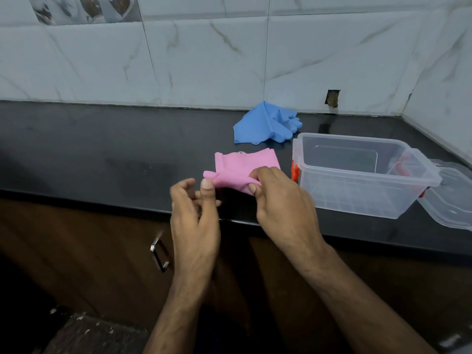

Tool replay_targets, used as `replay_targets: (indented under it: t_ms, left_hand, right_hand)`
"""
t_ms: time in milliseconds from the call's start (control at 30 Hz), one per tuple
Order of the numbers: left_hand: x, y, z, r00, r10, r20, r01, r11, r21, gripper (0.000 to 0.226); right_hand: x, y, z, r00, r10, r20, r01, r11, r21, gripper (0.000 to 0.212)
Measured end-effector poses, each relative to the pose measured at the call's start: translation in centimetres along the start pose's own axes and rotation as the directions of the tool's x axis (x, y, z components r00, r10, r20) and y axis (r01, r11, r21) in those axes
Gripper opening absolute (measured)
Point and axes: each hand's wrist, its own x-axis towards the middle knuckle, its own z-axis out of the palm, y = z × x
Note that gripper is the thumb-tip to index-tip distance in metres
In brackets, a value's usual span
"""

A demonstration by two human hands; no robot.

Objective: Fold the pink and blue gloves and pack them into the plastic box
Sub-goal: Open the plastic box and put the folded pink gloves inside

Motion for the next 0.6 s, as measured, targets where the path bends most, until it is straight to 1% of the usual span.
replay_targets:
  t_ms: [33, 67, 100, 133, 167, 200, 267, 300, 333, 400, 467, 500, 600]
  left_hand:
    - [-0.3, 0.4, 0.0, 0.996, -0.083, 0.031, 0.086, 0.992, -0.096, 0.058]
    - [-0.6, 0.9, 0.0, 0.979, -0.183, 0.095, 0.199, 0.956, -0.216, 0.068]
    - [-0.9, 1.3, 0.1, 0.945, -0.271, 0.181, 0.319, 0.882, -0.348, 0.076]
    - [-1.3, 1.8, 0.1, 0.9, -0.335, 0.278, 0.431, 0.772, -0.467, 0.082]
    - [-1.5, 2.4, 0.1, 0.847, -0.375, 0.378, 0.531, 0.648, -0.546, 0.087]
    - [-1.7, 2.8, -0.1, 0.79, -0.388, 0.475, 0.613, 0.526, -0.589, 0.091]
    - [-1.4, 3.4, -0.7, 0.682, -0.344, 0.645, 0.731, 0.297, -0.614, 0.098]
    - [-1.0, 3.6, -1.1, 0.647, -0.304, 0.699, 0.76, 0.196, -0.619, 0.105]
    - [-0.5, 3.8, -1.4, 0.633, -0.259, 0.729, 0.769, 0.104, -0.631, 0.11]
    - [0.6, 4.2, -2.0, 0.628, -0.193, 0.754, 0.764, -0.032, -0.645, 0.111]
    - [1.4, 4.4, -2.2, 0.618, -0.172, 0.767, 0.762, -0.111, -0.638, 0.11]
    - [1.6, 4.5, -2.3, 0.614, -0.166, 0.772, 0.761, -0.134, -0.635, 0.11]
    - [1.9, 4.9, -2.2, 0.599, -0.14, 0.788, 0.77, -0.167, -0.615, 0.106]
  right_hand:
    - [0.0, -0.3, -0.3, 1.0, 0.013, -0.019, -0.013, 1.0, 0.025, 0.017]
    - [0.1, -0.5, -0.7, 0.999, 0.025, -0.03, -0.024, 0.999, 0.049, 0.016]
    - [0.3, -0.8, -1.1, 0.999, 0.037, -0.026, -0.035, 0.997, 0.072, 0.015]
    - [0.5, -1.0, -1.6, 0.999, 0.047, -0.007, -0.046, 0.995, 0.093, 0.015]
    - [0.7, -1.3, -2.0, 0.998, 0.053, 0.022, -0.055, 0.993, 0.108, 0.016]
    - [0.9, -1.5, -2.6, 0.997, 0.052, 0.05, -0.058, 0.991, 0.117, 0.016]
    - [1.2, -1.9, -3.6, 0.996, 0.033, 0.085, -0.044, 0.99, 0.135, 0.015]
    - [1.2, -2.1, -4.2, 0.995, 0.017, 0.094, -0.03, 0.989, 0.146, 0.014]
    - [1.2, -2.1, -4.7, 0.995, 0.001, 0.099, -0.016, 0.988, 0.153, 0.013]
    - [1.0, -2.2, -5.9, 0.994, -0.04, 0.104, 0.022, 0.987, 0.162, 0.012]
    - [0.8, -2.0, -7.2, 0.99, -0.097, 0.105, 0.078, 0.983, 0.166, 0.011]
    - [0.8, -1.9, -7.9, 0.986, -0.13, 0.108, 0.111, 0.98, 0.163, 0.011]
    - [0.5, -1.4, -9.9, 0.963, -0.237, 0.125, 0.218, 0.965, 0.148, 0.012]
